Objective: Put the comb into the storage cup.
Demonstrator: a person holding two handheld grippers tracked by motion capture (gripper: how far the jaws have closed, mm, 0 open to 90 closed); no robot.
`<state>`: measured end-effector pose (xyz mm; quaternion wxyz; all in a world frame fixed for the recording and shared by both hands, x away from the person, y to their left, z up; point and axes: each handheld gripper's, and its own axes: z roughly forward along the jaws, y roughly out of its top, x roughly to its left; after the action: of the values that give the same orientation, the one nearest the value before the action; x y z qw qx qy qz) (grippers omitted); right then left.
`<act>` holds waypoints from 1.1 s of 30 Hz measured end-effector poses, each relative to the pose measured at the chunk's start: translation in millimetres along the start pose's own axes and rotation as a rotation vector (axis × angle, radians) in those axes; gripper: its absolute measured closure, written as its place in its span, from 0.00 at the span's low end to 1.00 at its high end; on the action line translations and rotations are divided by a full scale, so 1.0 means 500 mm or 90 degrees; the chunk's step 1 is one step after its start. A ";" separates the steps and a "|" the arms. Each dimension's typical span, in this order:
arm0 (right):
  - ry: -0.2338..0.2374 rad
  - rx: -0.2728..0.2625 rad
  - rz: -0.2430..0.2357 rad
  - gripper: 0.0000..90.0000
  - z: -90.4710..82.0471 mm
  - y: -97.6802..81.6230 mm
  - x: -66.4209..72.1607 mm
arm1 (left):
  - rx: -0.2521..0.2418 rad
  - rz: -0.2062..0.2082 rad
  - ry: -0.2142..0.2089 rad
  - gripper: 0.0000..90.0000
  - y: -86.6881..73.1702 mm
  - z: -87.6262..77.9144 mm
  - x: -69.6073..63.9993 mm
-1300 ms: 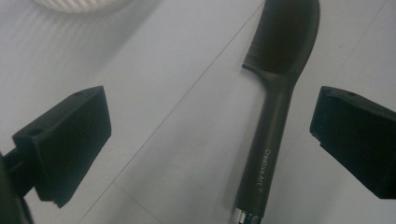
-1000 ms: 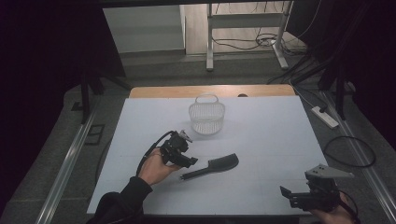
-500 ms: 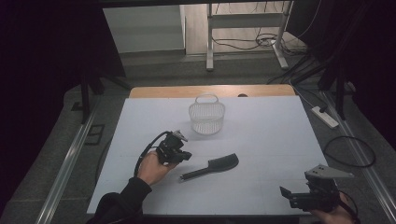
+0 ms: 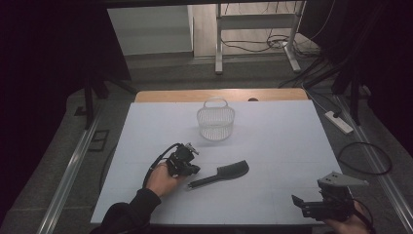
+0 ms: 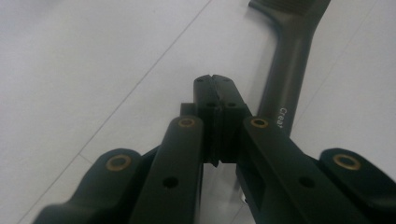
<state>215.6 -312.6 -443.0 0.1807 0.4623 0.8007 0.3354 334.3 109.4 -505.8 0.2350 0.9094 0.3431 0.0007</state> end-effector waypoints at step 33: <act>0.004 -0.002 -0.009 0.01 0.001 0.001 0.001 | 0.034 -0.010 -0.026 0.99 -0.019 0.011 -0.046</act>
<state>216.0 -311.6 -442.8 0.1810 0.4553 0.8040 0.3369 311.7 98.7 -511.2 0.2176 0.9124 0.3455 -0.0286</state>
